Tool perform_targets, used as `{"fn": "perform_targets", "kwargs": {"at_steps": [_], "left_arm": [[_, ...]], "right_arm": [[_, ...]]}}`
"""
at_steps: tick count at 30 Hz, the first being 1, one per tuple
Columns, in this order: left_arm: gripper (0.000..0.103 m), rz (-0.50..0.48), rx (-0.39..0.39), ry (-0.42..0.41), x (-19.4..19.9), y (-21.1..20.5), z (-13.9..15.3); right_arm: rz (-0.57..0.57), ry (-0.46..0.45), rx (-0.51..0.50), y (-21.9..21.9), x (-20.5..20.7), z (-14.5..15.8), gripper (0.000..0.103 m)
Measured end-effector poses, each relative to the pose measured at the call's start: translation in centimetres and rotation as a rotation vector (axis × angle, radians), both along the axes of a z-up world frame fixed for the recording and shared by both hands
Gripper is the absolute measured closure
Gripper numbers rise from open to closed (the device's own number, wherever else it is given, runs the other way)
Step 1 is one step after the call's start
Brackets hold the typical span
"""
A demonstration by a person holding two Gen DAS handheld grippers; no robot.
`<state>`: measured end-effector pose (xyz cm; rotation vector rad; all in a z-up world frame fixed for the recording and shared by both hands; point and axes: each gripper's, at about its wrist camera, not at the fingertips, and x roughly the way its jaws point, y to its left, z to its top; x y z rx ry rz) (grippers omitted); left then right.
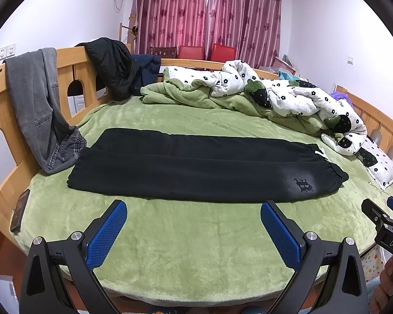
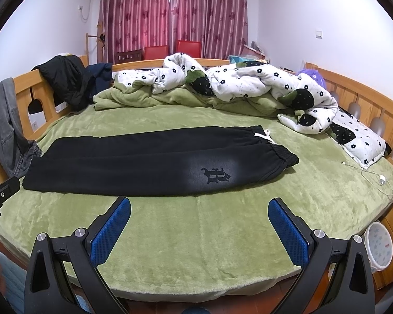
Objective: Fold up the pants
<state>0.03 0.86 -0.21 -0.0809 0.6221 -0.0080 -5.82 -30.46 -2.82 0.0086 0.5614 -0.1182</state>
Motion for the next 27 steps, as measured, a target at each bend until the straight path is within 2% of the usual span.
{"fn": "perform_targets", "kwargs": {"at_steps": [27], "left_arm": [[0.0, -0.003, -0.007, -0.001, 0.0, -0.23, 0.01]], "right_arm": [[0.003, -0.004, -0.015, 0.16, -0.13, 0.4, 0.0]]}}
